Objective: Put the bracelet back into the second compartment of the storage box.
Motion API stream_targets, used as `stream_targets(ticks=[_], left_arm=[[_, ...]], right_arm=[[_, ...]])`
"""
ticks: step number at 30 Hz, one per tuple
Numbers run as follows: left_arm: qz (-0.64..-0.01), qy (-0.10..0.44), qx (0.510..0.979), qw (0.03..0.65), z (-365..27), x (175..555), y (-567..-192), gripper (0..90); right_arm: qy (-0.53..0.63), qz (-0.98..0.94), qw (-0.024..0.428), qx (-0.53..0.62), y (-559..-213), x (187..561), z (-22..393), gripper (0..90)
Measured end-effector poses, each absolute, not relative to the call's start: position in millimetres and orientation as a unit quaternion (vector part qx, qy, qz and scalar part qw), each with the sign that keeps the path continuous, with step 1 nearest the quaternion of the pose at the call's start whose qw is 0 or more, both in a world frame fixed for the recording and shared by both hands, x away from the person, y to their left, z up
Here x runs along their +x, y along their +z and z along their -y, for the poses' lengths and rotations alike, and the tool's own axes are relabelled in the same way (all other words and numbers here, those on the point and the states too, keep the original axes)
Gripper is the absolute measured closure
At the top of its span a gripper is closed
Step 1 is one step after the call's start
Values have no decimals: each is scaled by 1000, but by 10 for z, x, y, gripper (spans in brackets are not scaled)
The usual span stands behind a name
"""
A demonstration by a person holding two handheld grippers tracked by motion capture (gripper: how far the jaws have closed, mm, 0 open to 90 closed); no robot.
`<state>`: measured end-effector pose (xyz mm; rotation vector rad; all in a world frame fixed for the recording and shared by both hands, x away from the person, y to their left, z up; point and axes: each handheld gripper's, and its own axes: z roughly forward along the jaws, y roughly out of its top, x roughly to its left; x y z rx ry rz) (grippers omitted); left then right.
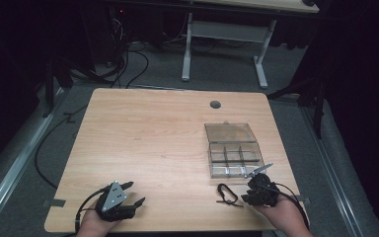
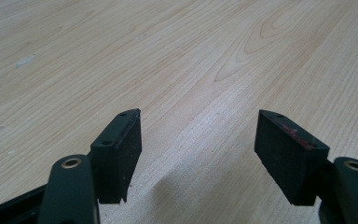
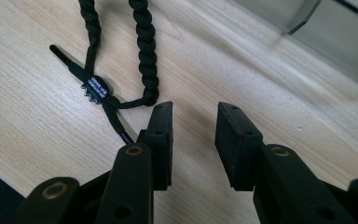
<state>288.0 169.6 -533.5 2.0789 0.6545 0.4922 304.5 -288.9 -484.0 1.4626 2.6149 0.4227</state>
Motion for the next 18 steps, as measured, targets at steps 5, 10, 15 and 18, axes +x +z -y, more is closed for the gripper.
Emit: stream_targets(ticks=[5, 10, 15, 18], left_arm=[[-262, 197, 837, 438, -1694, 2880, -5336, 323], [-260, 197, 839, 435, -1689, 2880, -5336, 323], [-260, 197, 840, 435, -1689, 2881, -5336, 323], [-260, 197, 840, 434, -1688, 2881, -5336, 323]], right_arm=[[123, -869, 52, 477, -4810, 3069, 2855, 655], [105, -878, 47, 464, -4809, 3072, 2808, 638], [99, -887, 40, 450, -4768, 3069, 2737, 576], [98, -894, 38, 435, -4747, 3066, 2668, 514]])
